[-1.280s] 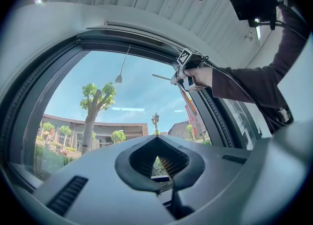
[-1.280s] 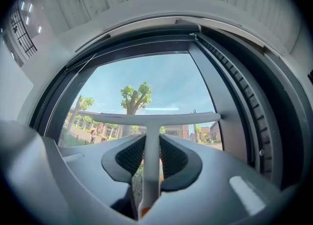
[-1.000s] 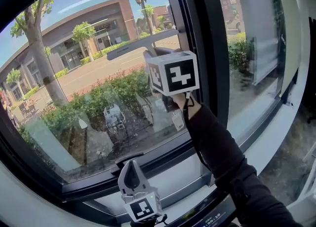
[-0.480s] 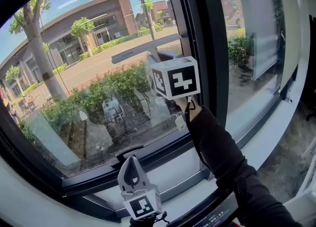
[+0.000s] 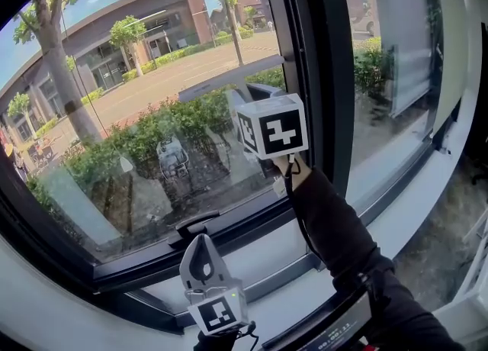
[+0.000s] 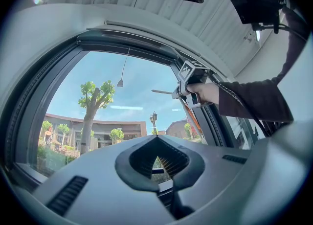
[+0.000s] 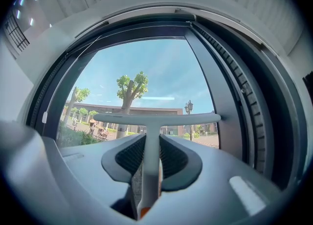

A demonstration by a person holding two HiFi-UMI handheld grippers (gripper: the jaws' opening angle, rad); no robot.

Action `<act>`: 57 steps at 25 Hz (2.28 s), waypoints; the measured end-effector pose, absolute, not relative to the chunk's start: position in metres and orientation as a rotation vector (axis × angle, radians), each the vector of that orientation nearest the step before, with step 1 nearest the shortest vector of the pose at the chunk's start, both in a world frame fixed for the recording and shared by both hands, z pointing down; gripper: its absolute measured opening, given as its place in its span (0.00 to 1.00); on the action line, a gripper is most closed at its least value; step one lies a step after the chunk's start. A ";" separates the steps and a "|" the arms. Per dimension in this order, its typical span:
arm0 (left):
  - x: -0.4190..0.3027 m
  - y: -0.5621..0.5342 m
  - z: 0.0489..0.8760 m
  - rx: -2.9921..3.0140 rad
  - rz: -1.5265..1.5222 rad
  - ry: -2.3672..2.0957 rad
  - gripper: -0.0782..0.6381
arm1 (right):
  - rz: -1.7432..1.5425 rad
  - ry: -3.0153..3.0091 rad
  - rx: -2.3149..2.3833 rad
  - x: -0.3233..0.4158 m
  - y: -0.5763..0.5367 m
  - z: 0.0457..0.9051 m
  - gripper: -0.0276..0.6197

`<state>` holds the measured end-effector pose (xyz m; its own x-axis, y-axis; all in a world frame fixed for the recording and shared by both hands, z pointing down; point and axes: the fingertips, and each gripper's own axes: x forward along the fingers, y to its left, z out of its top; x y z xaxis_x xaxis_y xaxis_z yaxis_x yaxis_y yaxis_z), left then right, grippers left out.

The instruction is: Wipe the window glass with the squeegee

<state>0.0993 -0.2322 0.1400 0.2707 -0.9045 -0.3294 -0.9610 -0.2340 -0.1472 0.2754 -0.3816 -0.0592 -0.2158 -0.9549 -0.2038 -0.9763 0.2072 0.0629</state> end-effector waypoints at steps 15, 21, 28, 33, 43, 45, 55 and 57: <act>0.103 -0.230 0.146 -2.245 0.230 1.700 0.10 | 0.186 2.356 -1.932 0.274 -0.387 -0.010 0.17; 0.103 -0.228 0.149 -2.253 0.223 1.699 0.10 | 0.140 2.364 -1.958 0.274 -0.388 0.013 0.17; 0.107 -0.225 0.153 -2.271 0.224 1.688 0.10 | 0.102 2.387 -1.977 0.276 -0.387 0.038 0.17; 0.107 -0.223 0.155 -2.276 0.219 1.685 0.10 | 0.084 2.394 -1.983 0.275 -0.388 0.048 0.17; 0.107 -0.218 0.156 -2.276 0.196 1.688 0.10 | 0.033 2.423 -2.014 0.276 -0.387 0.075 0.17; 0.108 -0.217 0.158 -2.280 0.192 1.686 0.10 | 0.019 2.431 -2.018 0.278 -0.386 0.082 0.17; 0.109 -0.218 0.166 -2.301 0.195 1.686 0.10 | -0.022 2.499 -2.027 0.275 -0.385 0.088 0.17; 0.110 -0.219 0.166 -2.305 0.200 1.682 0.10 | -0.034 2.509 -2.034 0.276 -0.386 0.089 0.17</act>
